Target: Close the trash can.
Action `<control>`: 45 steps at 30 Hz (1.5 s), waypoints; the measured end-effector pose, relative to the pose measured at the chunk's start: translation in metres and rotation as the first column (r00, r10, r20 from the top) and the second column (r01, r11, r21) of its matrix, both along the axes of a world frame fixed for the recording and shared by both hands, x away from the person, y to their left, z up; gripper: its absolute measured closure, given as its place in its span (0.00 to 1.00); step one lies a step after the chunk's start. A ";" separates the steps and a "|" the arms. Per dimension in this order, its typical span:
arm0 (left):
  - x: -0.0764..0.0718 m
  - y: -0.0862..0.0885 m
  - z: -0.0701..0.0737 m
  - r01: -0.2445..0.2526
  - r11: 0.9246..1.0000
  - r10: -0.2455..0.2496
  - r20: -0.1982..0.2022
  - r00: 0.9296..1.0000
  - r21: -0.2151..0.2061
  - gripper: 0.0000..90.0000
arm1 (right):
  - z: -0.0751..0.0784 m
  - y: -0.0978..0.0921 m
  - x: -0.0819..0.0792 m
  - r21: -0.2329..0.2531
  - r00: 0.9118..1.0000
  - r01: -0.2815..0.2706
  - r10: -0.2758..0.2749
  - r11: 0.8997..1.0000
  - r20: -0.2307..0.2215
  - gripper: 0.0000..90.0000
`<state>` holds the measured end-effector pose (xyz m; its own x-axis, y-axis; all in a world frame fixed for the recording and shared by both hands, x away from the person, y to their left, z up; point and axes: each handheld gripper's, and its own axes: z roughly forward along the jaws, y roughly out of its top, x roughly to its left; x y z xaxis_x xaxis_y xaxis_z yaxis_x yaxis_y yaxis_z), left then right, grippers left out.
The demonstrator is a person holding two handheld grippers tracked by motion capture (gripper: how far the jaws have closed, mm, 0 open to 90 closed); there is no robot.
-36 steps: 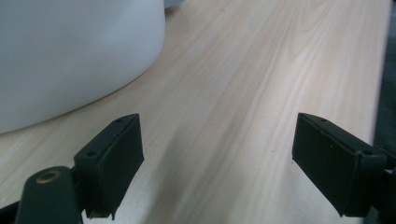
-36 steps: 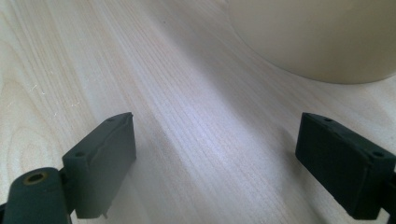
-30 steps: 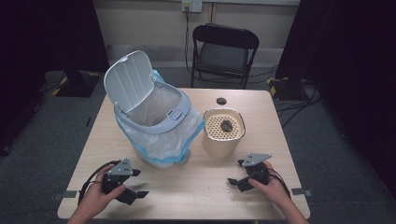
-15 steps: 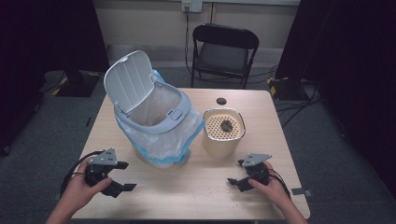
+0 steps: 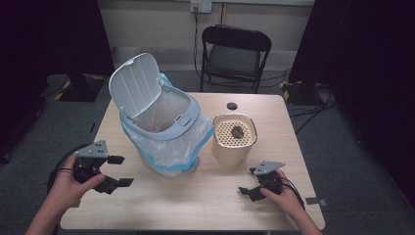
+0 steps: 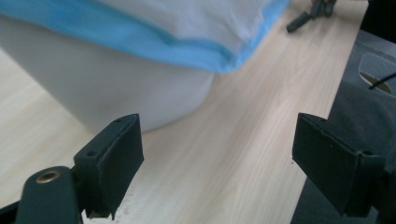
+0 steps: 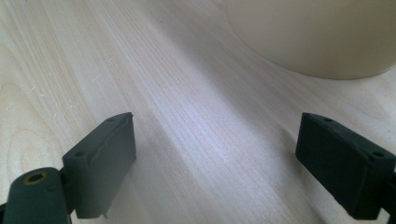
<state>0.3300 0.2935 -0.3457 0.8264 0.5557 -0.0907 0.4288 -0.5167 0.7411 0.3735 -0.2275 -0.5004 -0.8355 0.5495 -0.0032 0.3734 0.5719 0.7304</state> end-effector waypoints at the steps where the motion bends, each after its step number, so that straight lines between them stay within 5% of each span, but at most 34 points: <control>1: 0.002 0.002 0.005 -0.005 1.000 0.005 0.004 1.000 -0.007 0.18 | 0.000 0.000 0.000 0.000 1.000 0.000 0.000 1.000 0.000 0.13; 5: 0.008 0.007 0.022 -0.019 0.999 0.020 0.019 1.000 -0.040 0.18 | 0.000 0.000 0.000 0.000 1.000 0.001 -0.001 1.000 0.000 0.13; 10: 0.014 0.009 0.039 -0.035 0.999 0.036 0.038 0.999 -0.033 0.18 | 0.000 0.000 0.000 0.000 1.000 0.001 -0.001 1.000 0.000 0.13; 20: 0.024 0.009 0.055 -0.048 0.999 0.048 0.034 0.998 -0.005 0.18 | 0.000 0.000 0.000 0.001 1.000 0.002 -0.002 1.000 0.001 0.13; 35: 0.044 0.012 0.085 -0.096 0.995 0.097 0.067 0.993 -0.028 0.18 | 0.000 0.000 -0.001 0.000 1.000 0.004 -0.004 1.000 0.000 0.13; 45: 0.061 0.004 0.092 -0.101 0.995 0.102 0.072 0.992 -0.025 0.18 | 0.000 0.000 -0.001 0.001 1.000 0.001 -0.001 1.000 -0.002 0.13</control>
<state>0.3909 0.2972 -0.2537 0.7707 0.6356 -0.0454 0.4228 -0.4569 0.7826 0.3729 -0.2274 -0.5005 -0.8347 0.5507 -0.0014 0.3753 0.5708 0.7303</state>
